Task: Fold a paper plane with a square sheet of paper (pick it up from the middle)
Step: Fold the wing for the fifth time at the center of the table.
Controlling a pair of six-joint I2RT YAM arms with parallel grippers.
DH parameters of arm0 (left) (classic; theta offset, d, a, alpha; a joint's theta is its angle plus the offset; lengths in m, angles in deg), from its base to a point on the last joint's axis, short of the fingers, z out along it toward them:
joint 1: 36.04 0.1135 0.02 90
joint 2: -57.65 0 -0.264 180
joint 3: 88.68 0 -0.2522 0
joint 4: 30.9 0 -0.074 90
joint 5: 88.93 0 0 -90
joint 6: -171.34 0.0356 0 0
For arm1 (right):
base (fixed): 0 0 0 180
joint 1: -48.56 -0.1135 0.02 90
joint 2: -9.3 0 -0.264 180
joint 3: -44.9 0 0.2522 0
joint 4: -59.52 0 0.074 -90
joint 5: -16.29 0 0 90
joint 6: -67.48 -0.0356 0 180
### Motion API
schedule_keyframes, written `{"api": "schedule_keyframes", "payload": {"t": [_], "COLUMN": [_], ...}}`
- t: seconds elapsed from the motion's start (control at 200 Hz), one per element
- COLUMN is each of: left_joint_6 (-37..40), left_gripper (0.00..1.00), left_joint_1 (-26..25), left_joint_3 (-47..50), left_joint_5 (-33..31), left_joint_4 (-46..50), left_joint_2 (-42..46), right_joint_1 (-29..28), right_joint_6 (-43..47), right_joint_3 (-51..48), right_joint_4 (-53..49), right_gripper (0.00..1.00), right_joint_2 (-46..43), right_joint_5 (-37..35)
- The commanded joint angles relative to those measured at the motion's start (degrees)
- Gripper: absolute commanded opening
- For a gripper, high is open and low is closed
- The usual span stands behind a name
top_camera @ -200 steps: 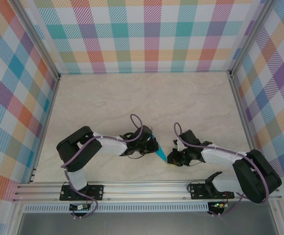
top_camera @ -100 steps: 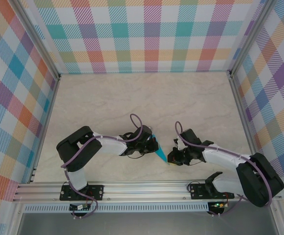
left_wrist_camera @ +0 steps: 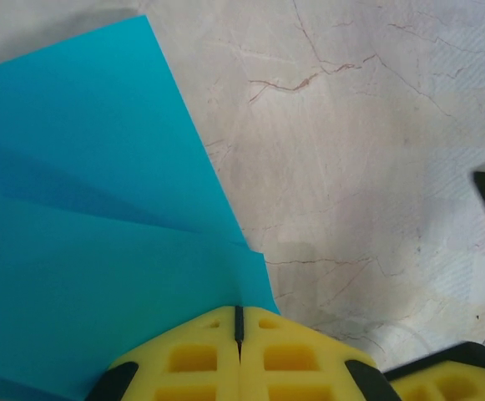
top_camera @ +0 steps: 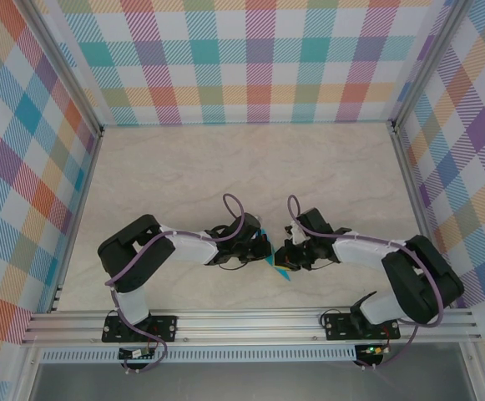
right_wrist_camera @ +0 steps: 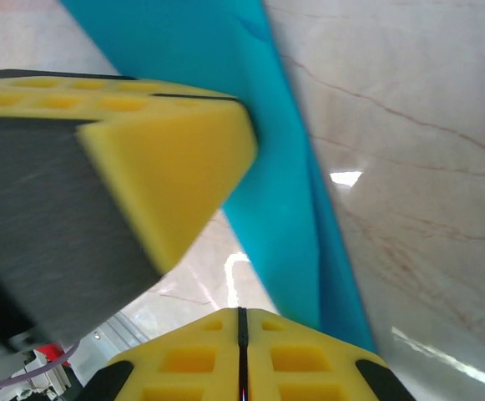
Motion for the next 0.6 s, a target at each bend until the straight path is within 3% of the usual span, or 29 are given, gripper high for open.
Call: {"api": "schedule_keyframes", "payload": {"t": [0.0,0.2,0.595], "left_joint_6": [1.1,1.5,1.8], "left_gripper": [0.03,0.03,0.03], "left_joint_1": [0.4,0.5,0.4], "left_joint_3": [0.0,0.2,0.3], "left_joint_5": [-0.3,-0.6,-0.9], "left_joint_4": [3.9,4.6,5.1], "left_joint_2": [-2.0,-1.4,-1.1], "right_joint_1": [-0.2,-0.1,-0.2], "right_joint_6": [2.2,2.4,3.0], "right_joint_3": [0.5,-0.8,2.9], "right_joint_4": [-1.0,-1.8,-1.8], "right_gripper": [0.09,0.07,0.11], "right_joint_2": [2.6,5.8,0.0], "right_joint_5": [-2.0,-4.2,0.6]}}
